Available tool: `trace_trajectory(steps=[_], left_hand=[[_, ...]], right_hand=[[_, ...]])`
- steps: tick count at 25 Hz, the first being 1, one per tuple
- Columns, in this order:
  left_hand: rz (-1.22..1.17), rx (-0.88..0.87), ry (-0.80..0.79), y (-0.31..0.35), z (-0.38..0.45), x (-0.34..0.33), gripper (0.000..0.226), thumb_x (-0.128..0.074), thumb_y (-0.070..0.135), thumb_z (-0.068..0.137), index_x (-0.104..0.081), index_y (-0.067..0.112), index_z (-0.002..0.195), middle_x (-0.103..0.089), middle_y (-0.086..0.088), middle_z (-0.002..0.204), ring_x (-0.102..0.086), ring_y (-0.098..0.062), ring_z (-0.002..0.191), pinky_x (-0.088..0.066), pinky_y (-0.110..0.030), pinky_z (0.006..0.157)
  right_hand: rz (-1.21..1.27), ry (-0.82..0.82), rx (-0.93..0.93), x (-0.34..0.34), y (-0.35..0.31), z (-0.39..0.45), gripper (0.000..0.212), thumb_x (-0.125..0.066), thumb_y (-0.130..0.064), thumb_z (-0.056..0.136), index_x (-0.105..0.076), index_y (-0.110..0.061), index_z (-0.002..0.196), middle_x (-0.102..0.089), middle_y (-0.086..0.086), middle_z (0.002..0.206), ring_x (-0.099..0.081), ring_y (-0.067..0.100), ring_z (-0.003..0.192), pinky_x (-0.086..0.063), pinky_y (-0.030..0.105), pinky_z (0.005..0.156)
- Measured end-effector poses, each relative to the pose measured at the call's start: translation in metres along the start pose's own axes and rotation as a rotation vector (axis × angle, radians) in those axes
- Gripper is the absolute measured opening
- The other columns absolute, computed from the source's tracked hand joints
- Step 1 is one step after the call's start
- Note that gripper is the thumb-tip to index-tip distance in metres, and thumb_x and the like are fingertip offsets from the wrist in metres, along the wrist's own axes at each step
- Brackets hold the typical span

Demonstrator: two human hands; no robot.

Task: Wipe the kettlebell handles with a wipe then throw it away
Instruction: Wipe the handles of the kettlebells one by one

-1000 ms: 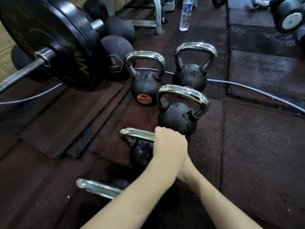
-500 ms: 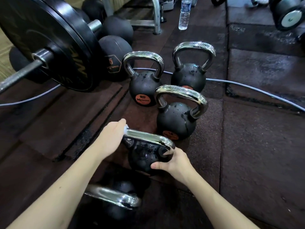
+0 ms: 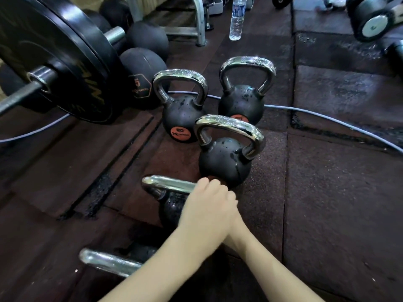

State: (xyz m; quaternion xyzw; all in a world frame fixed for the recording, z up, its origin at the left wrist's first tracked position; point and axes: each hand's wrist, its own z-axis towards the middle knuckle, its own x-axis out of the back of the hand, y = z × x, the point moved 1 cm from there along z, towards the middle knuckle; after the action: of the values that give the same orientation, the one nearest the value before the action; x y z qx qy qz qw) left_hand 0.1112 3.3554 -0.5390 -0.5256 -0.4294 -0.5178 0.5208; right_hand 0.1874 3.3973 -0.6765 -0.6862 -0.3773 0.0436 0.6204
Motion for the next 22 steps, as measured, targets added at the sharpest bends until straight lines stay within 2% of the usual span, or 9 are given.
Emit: trace_trajectory(steps=[1,3,5,9,10,13,17,20,22], left_hand=[[0.002,-0.021,-0.004,-0.007,-0.007,0.002,0.02,-0.042,0.025,0.087,-0.06,0.021,0.079,-0.059,0.0,0.079,-0.051,-0.026,0.079,-0.037,-0.042,0.074],[-0.075,0.019,0.023,-0.044,-0.018,0.001,0.024,-0.041,0.029,0.083,-0.061,0.021,0.074,-0.056,-0.002,0.07,-0.056,-0.029,0.065,-0.046,-0.043,0.061],[-0.058,0.17,0.038,-0.088,-0.034,0.005,0.024,-0.039,0.026,0.088,-0.062,0.018,0.083,-0.058,-0.004,0.073,-0.059,-0.033,0.063,-0.051,-0.044,0.057],[-0.416,0.611,0.148,-0.121,-0.048,-0.009,0.043,-0.036,0.029,0.105,-0.067,-0.001,0.105,-0.051,0.011,0.076,-0.058,-0.016,0.074,-0.048,-0.032,0.07],[-0.384,0.603,0.143,-0.116,-0.046,-0.002,0.047,-0.034,0.033,0.103,-0.068,0.001,0.098,-0.053,0.008,0.074,-0.06,-0.024,0.074,-0.051,-0.038,0.071],[-0.063,0.266,0.123,-0.083,-0.032,0.016,0.029,-0.037,0.024,0.092,-0.059,0.019,0.073,-0.053,-0.003,0.07,-0.054,-0.034,0.065,-0.049,-0.049,0.063],[-0.138,0.095,0.092,-0.044,-0.012,0.008,0.022,-0.037,0.031,0.097,-0.043,0.026,0.076,-0.037,0.003,0.073,-0.045,-0.026,0.069,-0.033,-0.04,0.069],[-0.165,0.027,0.134,-0.077,-0.021,0.003,0.023,-0.041,0.034,0.098,-0.054,0.027,0.081,-0.049,0.007,0.074,-0.052,-0.021,0.069,-0.039,-0.036,0.07],[-0.237,0.142,0.139,-0.11,-0.033,0.0,0.026,-0.037,0.03,0.098,-0.053,0.028,0.078,-0.054,0.006,0.072,-0.057,-0.023,0.066,-0.043,-0.041,0.069]], right_hand=[[0.013,-0.025,-0.005,0.0,-0.005,-0.002,0.045,-0.072,-0.015,0.086,-0.061,-0.006,0.129,-0.071,0.005,0.117,-0.065,0.01,0.113,-0.042,0.008,0.082],[0.045,-0.036,0.005,0.001,-0.013,-0.004,0.067,-0.088,-0.038,0.065,-0.064,-0.029,0.127,-0.073,-0.015,0.11,-0.062,-0.013,0.105,-0.05,0.017,0.091],[0.157,-0.063,-0.027,0.002,-0.015,-0.004,0.096,-0.097,-0.044,0.048,-0.058,-0.035,0.135,-0.07,-0.015,0.126,-0.06,-0.007,0.118,-0.048,0.026,0.107],[0.149,-0.05,-0.027,0.004,-0.019,-0.006,0.114,-0.097,-0.05,0.043,-0.047,-0.041,0.145,-0.06,-0.014,0.141,-0.051,-0.003,0.133,-0.038,0.028,0.117],[0.148,-0.053,-0.027,0.004,-0.017,-0.005,0.115,-0.096,-0.052,0.042,-0.047,-0.041,0.145,-0.06,-0.014,0.142,-0.05,-0.003,0.133,-0.038,0.029,0.117],[0.14,-0.061,-0.029,0.003,-0.014,-0.004,0.114,-0.097,-0.049,0.042,-0.05,-0.037,0.145,-0.06,-0.013,0.142,-0.051,-0.004,0.132,-0.04,0.025,0.115],[0.086,-0.119,-0.037,0.003,-0.018,-0.002,0.058,-0.089,-0.03,0.069,-0.06,-0.047,0.117,-0.068,-0.014,0.116,-0.061,-0.004,0.109,-0.046,0.008,0.089],[0.133,-0.089,-0.023,0.007,-0.017,-0.001,0.101,-0.097,-0.041,0.048,-0.054,-0.04,0.139,-0.061,-0.016,0.137,-0.054,-0.005,0.127,-0.043,0.019,0.109],[0.069,-0.12,0.011,0.019,-0.016,0.001,0.105,-0.096,-0.044,0.048,-0.052,-0.036,0.143,-0.059,-0.018,0.139,-0.05,-0.008,0.129,-0.036,0.011,0.111]])
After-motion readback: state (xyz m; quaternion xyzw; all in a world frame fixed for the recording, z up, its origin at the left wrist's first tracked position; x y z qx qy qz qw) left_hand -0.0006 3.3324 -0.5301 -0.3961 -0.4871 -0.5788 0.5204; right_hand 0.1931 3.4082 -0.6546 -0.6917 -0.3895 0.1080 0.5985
